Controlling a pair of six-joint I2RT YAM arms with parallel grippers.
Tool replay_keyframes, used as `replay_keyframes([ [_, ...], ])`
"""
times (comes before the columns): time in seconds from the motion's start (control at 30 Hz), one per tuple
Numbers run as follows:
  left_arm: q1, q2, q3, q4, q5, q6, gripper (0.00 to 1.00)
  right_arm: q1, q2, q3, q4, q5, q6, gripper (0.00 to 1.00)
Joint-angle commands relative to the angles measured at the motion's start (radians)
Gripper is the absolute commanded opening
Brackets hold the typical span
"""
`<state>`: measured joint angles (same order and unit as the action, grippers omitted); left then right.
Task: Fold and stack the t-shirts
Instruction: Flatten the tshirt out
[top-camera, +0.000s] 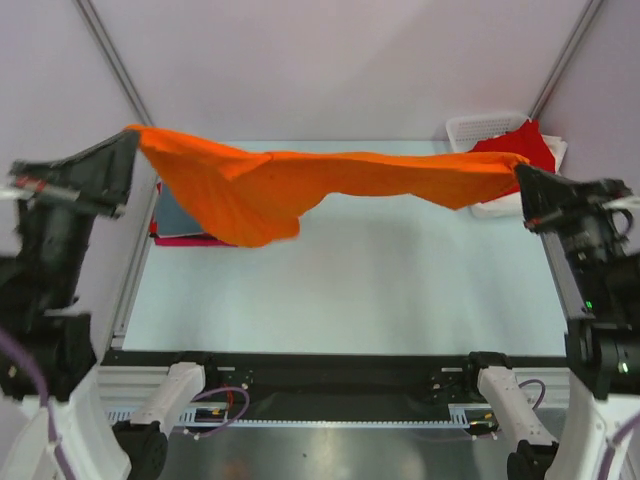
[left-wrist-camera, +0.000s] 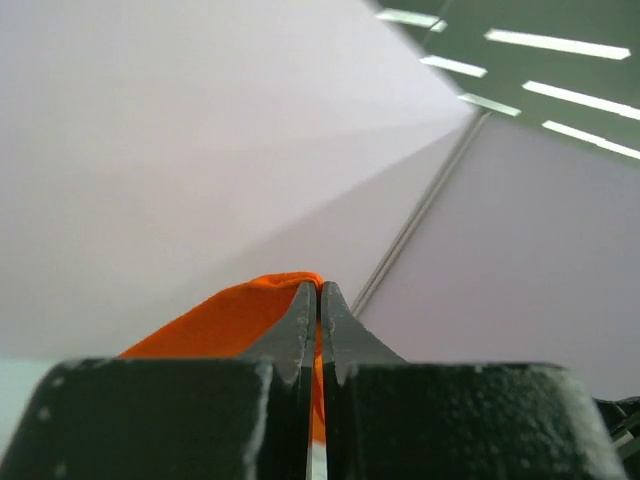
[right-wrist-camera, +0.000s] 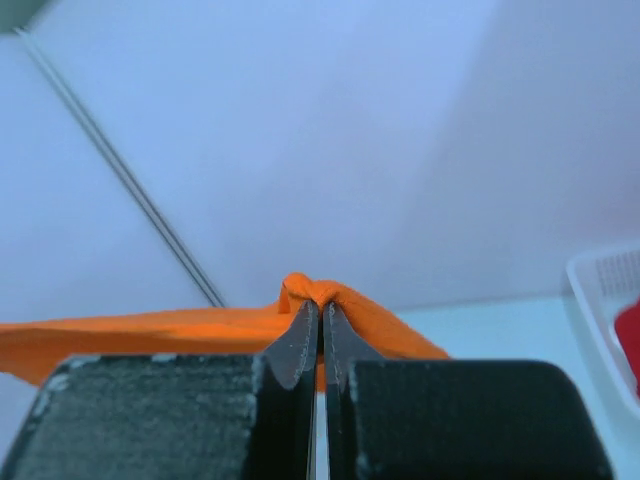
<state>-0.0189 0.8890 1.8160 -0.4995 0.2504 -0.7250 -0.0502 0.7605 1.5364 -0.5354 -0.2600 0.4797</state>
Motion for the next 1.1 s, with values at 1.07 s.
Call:
replay_keyframes([
  [1.07, -0.01, 0.707, 0.073, 0.429, 0.104, -0.182, 0.0, -0.06, 0.598, 0.199, 0.19, -0.005, 0.18, 0.0],
])
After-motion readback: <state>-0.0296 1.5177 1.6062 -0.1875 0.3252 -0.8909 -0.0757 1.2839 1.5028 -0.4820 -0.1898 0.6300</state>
